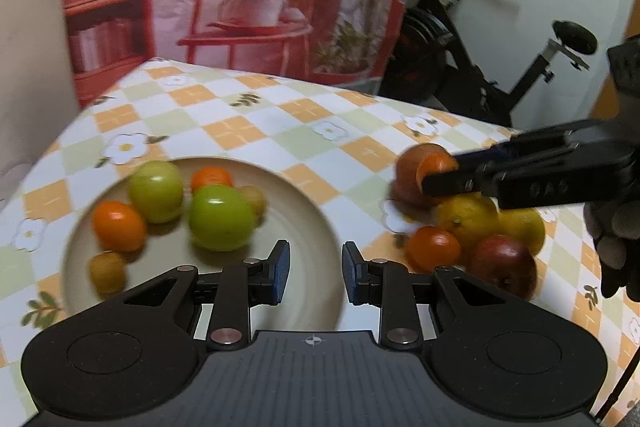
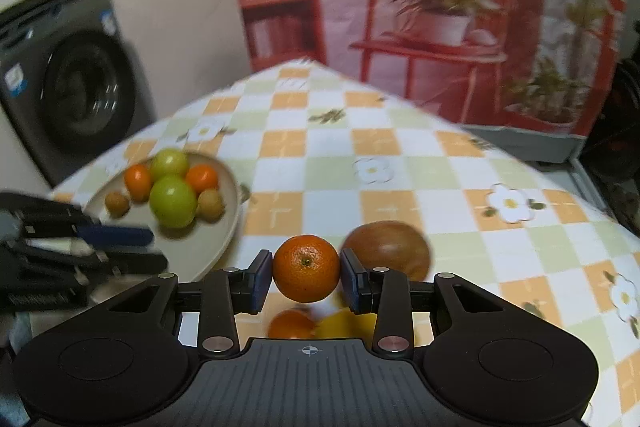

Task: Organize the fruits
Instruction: 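Close the right tool on a tangerine in the pile, then grasp a tangerine with the left tool while the right tool holds its tangerine, then carry the tangerine with the left tool while the right tool carries its tangerine to the plate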

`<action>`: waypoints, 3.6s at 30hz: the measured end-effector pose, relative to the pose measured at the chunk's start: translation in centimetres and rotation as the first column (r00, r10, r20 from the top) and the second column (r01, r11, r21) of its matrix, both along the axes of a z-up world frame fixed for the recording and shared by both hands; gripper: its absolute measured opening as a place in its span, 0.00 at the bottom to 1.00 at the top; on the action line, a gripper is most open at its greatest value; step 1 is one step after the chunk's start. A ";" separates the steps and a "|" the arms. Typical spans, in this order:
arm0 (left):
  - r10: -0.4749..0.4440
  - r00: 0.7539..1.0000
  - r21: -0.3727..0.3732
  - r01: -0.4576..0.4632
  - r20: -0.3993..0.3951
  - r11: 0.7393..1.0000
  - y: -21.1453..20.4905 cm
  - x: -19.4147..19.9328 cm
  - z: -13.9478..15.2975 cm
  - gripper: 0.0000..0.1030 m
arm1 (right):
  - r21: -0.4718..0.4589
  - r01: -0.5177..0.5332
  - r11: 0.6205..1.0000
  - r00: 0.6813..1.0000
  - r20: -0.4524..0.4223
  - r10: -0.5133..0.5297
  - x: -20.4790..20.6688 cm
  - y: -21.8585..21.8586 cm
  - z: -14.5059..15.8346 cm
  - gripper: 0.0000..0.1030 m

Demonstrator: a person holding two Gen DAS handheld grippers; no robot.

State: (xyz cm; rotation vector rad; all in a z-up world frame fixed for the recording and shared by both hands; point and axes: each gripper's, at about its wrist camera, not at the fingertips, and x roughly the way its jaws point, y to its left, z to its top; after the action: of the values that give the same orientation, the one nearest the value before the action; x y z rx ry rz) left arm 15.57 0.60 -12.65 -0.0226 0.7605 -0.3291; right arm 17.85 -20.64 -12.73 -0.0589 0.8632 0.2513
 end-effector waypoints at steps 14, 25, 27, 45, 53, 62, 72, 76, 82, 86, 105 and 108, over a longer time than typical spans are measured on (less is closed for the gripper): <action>-0.144 0.985 -0.118 0.133 -0.090 0.984 -5.7 2.8 -1.9 0.29 | 0.017 0.089 0.996 0.990 0.107 -0.090 -3.9 -4.1 2.6 0.33; -0.166 0.980 -0.050 0.161 -0.110 0.986 -7.0 3.2 -2.7 0.42 | 0.036 0.111 0.993 0.986 0.124 -0.114 -4.8 -5.3 2.9 0.33; -0.159 0.981 -0.063 0.153 -0.114 0.986 -6.5 3.5 -2.8 0.45 | 0.037 0.112 0.993 0.985 0.125 -0.116 -4.9 -5.4 2.9 0.33; -0.099 0.990 -0.074 0.092 -0.103 0.993 -4.2 2.6 -1.3 0.42 | 0.042 0.105 0.994 0.985 0.131 -0.110 -4.9 -5.3 3.0 0.33; -0.147 0.973 -0.154 0.120 -0.179 0.981 -5.9 4.2 -2.6 0.42 | 0.042 0.114 0.993 0.984 0.130 -0.119 -4.9 -5.4 3.1 0.33; -0.156 0.962 -0.137 0.127 -0.223 0.982 -6.6 5.1 -4.0 0.42 | 0.048 0.121 0.992 0.984 0.128 -0.126 -5.0 -5.6 3.0 0.33; -0.154 0.974 -0.076 0.143 -0.167 0.987 -6.6 4.2 -3.4 0.36 | 0.052 0.122 0.991 0.984 0.125 -0.128 -5.1 -5.6 2.9 0.33; -0.144 0.983 -0.050 0.139 -0.111 0.989 -5.1 3.0 -1.8 0.36 | 0.051 0.104 0.993 0.986 0.127 -0.110 -5.0 -5.1 3.0 0.33; -0.051 0.997 -0.024 0.049 -0.063 0.999 0.1 1.6 0.4 0.36 | 0.041 0.039 0.998 0.992 0.115 -0.044 -3.7 -2.8 2.9 0.33; 0.019 0.997 0.006 -0.019 -0.071 1.000 3.2 1.3 1.0 0.36 | 0.034 -0.022 0.999 0.995 0.098 0.019 -2.2 -0.4 2.4 0.33; 0.253 0.963 0.088 -0.245 -0.097 0.965 9.4 -1.1 -0.1 0.36 | -0.100 -0.292 0.951 0.954 -0.107 0.281 4.8 11.6 -3.3 0.33; 0.249 0.965 0.088 -0.242 -0.082 0.966 9.5 -1.4 -0.2 0.36 | -0.125 -0.302 0.945 0.950 -0.128 0.286 5.2 12.2 -4.1 0.33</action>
State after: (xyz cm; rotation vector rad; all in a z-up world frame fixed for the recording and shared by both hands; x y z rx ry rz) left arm 14.20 10.11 -12.82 -0.0591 0.8516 -0.0618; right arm 23.01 -8.44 -16.84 -0.3129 0.9797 0.4763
